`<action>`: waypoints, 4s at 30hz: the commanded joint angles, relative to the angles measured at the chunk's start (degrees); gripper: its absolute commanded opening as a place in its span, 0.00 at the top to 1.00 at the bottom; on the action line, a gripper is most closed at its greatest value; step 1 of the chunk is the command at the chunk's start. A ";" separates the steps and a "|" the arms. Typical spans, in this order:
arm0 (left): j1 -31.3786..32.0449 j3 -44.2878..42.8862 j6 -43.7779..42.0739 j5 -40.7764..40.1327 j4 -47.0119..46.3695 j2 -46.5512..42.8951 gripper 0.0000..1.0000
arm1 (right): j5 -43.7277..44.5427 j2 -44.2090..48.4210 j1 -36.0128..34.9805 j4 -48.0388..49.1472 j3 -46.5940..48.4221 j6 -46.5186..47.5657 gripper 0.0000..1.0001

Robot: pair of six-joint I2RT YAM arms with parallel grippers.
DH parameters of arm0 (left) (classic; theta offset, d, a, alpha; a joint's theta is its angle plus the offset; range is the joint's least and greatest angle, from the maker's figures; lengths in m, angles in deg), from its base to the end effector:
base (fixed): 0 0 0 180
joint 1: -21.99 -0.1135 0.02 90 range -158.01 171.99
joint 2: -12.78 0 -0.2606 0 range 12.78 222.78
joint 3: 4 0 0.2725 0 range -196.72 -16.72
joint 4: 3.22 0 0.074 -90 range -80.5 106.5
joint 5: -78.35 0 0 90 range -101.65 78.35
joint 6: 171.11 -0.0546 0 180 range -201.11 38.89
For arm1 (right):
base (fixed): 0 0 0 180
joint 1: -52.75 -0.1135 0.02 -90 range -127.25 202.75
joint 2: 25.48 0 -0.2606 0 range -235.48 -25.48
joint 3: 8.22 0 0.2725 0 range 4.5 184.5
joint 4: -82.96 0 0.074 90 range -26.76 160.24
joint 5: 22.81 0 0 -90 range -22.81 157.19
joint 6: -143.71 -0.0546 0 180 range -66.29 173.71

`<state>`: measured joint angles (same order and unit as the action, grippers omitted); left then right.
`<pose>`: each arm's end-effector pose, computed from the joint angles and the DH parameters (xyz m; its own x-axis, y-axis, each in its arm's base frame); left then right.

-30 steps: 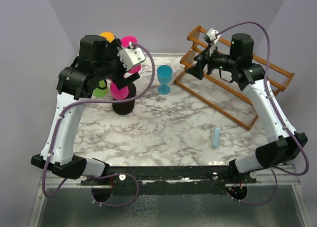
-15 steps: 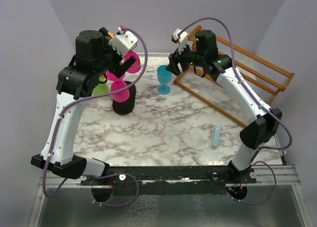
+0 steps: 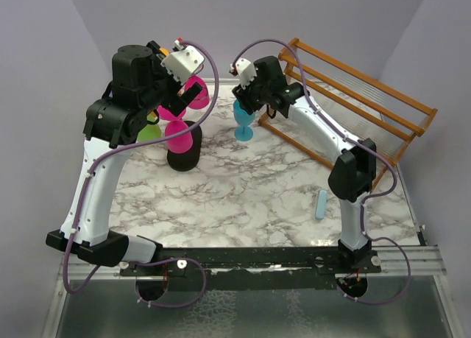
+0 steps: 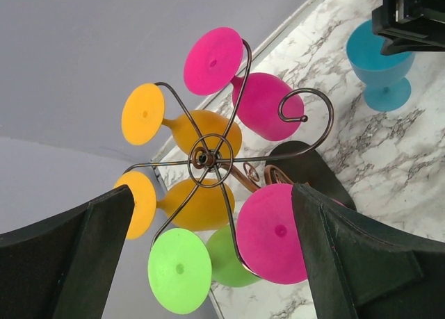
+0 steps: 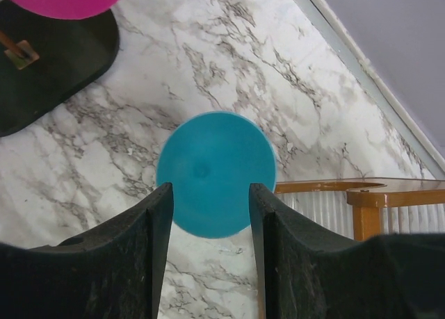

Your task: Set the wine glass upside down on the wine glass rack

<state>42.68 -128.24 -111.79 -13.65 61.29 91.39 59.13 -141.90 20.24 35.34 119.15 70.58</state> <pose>0.2633 -0.0974 0.5222 -0.0959 0.5813 -0.8080 0.4316 0.7558 0.4925 0.4228 0.2785 0.3222 -0.3000 -0.5319 -0.7919 -0.7461 0.6480 -0.1526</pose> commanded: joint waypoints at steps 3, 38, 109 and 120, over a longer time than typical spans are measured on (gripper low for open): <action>-0.19 -1.57 0.62 1.57 -0.17 -0.44 0.01 | 8.88 -4.11 0.17 -0.06 4.24 0.52 0.55; -0.21 -3.04 0.01 1.82 0.36 1.50 0.01 | 6.75 -10.49 3.10 -2.68 7.91 -0.85 0.72; -0.65 18.97 73.16 50.90 -49.73 7.95 0.16 | -15.14 50.24 7.08 6.71 -16.54 -2.99 0.98; 0.63 23.23 77.21 54.35 -54.83 9.04 0.35 | -18.43 48.63 7.38 7.38 -16.67 -4.89 0.98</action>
<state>42.68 -106.04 -37.50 37.29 10.93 100.22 43.42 -92.48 27.36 40.37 102.25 67.28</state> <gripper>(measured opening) 0.696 0.026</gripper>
